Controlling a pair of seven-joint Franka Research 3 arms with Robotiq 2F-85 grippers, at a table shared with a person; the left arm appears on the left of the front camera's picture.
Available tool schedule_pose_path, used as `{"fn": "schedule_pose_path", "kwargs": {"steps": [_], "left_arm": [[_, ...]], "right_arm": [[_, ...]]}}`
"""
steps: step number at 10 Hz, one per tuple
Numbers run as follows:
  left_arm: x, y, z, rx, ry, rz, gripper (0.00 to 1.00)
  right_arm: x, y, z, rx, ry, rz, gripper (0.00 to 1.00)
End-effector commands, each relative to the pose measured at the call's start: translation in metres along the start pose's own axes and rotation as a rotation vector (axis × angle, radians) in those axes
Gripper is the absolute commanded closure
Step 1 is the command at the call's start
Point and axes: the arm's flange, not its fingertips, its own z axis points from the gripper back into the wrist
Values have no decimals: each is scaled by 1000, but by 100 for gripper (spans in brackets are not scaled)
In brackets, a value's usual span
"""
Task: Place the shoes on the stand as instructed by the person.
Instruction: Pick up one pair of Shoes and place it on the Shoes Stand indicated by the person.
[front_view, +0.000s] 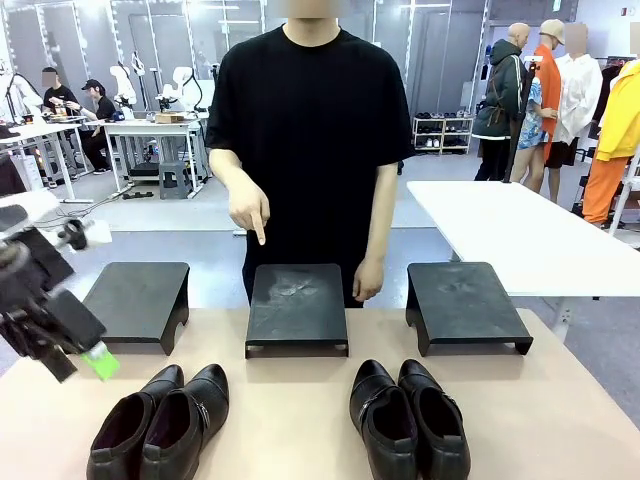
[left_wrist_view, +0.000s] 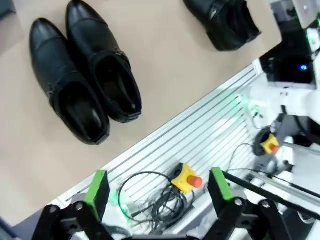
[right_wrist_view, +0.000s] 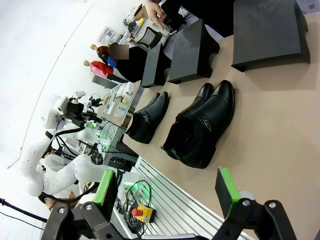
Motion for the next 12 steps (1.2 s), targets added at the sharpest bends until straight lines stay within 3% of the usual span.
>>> {"fn": "schedule_pose_path", "kwargs": {"steps": [1, 4, 8, 12], "left_arm": [[4, -1, -35, 97, 1, 94, 0], [6, 11, -73, 119, -42, 152, 0], [1, 29, -121, 251, -19, 204, 0], [-11, 45, -159, 295, -14, 301, 0]], "right_arm": [[1, 1, 1, 12, -14, 15, 0], [1, 1, 1, 12, -14, 15, 0], [1, 1, 1, 12, -14, 15, 0], [1, 1, 1, 12, -14, 15, 0]]}}
